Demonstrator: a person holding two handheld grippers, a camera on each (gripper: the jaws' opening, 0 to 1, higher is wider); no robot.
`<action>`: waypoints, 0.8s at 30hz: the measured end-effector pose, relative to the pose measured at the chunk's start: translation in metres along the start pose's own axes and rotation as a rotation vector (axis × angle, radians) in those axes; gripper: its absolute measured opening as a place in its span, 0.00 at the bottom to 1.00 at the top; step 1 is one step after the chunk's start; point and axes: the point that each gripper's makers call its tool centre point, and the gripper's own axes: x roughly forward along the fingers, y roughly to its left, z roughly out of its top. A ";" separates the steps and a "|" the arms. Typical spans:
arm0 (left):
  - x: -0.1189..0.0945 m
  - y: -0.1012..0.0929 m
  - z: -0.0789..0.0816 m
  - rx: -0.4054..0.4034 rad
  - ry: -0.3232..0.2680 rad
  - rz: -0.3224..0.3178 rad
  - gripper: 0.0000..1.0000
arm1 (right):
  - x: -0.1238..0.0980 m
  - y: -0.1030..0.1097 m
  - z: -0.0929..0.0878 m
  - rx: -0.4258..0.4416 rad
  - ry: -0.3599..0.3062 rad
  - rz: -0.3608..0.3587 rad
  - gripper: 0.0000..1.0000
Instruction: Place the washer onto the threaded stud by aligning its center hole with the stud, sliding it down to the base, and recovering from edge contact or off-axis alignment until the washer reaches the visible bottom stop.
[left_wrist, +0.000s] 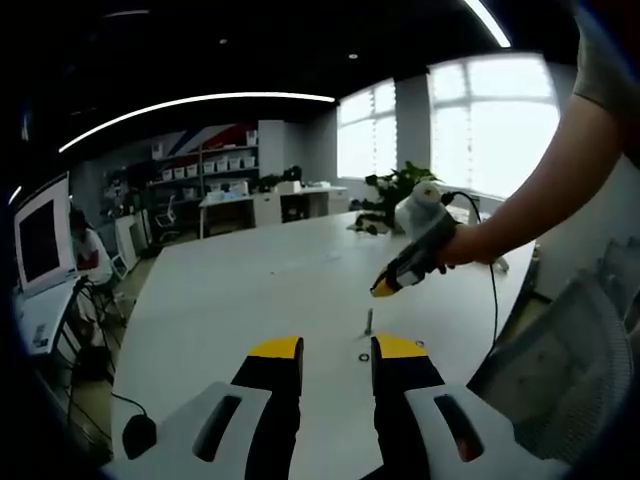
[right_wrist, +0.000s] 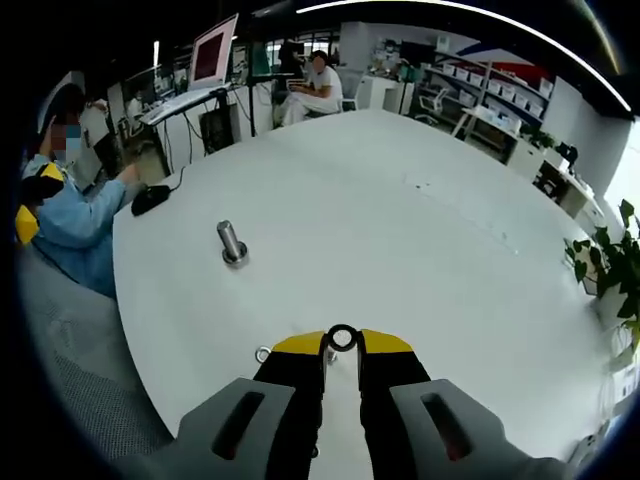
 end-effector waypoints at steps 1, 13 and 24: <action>0.000 0.000 0.000 -0.001 0.001 0.000 0.25 | 0.000 0.000 0.001 -0.001 -0.001 -0.001 0.14; 0.001 0.000 -0.001 0.011 0.006 0.002 0.25 | -0.001 -0.004 0.005 -0.022 -0.003 -0.002 0.14; 0.000 0.002 -0.003 0.009 0.012 0.015 0.25 | 0.000 -0.007 0.004 -0.025 0.002 -0.002 0.14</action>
